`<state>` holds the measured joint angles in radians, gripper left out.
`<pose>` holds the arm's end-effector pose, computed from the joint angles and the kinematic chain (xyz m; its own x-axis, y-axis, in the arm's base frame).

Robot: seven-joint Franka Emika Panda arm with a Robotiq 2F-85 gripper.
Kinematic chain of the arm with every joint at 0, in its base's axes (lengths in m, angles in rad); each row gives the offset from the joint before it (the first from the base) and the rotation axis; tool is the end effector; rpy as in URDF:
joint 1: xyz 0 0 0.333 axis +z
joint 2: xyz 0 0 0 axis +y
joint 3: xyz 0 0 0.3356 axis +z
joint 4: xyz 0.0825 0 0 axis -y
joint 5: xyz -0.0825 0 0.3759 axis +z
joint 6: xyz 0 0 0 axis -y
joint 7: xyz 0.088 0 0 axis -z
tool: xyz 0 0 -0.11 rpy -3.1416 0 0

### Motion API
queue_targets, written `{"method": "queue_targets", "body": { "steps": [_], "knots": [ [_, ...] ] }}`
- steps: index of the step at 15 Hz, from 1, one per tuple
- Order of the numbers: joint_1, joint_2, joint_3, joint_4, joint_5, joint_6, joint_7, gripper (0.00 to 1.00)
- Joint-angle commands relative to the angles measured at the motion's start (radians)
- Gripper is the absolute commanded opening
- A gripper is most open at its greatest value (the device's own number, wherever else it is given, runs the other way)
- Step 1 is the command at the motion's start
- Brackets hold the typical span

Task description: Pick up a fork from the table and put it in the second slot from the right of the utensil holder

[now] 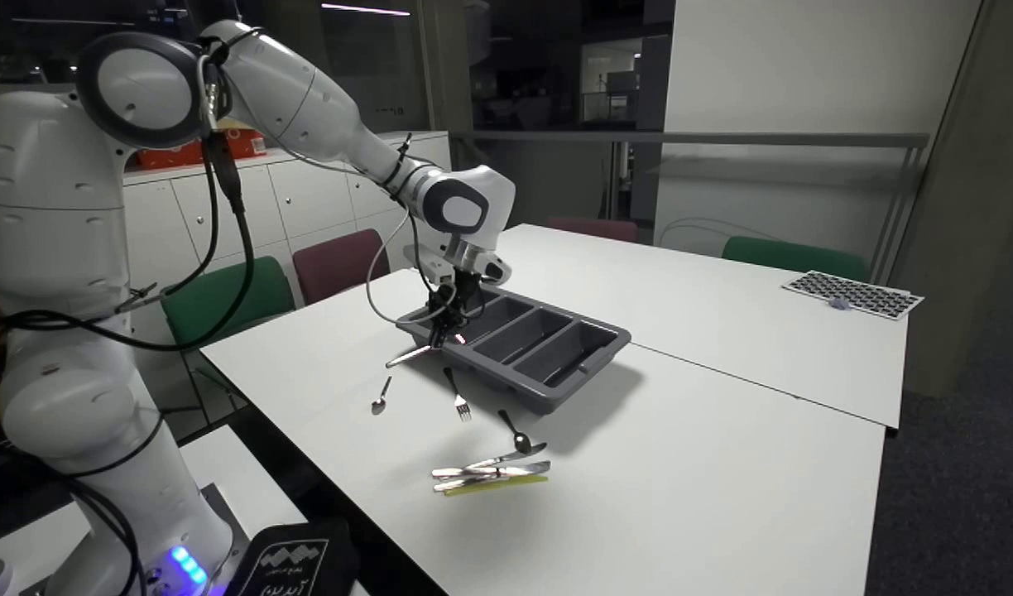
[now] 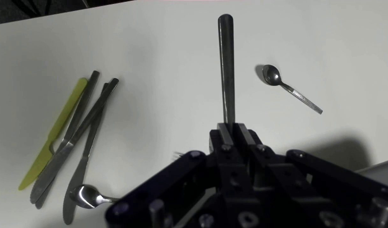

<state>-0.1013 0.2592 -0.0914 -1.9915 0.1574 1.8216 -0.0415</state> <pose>0.5376 -0.0898 0.3285 0.8934 -0.1792 -0.4120 -0.2465 -0.9622 -0.1160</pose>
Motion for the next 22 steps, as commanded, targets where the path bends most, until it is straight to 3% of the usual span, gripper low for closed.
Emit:
{"method": "queue_targets", "body": {
  "steps": [1, 6, 15, 19, 22],
  "knots": [
    [0.008, 0.010, -0.003, 0.030, -0.023, -0.006, 0.094, 0.02],
    [0.031, -0.002, -0.007, 0.000, -0.095, 0.091, 0.211, 0.02],
    [0.046, 0.005, -0.008, -0.007, -0.159, 0.111, 0.298, 0.02],
    [0.098, -0.015, 0.001, -0.041, -0.389, 0.138, 0.274, 0.02],
    [0.113, -0.025, 0.011, -0.059, -0.494, 0.165, 0.199, 0.02]
  ]
}}
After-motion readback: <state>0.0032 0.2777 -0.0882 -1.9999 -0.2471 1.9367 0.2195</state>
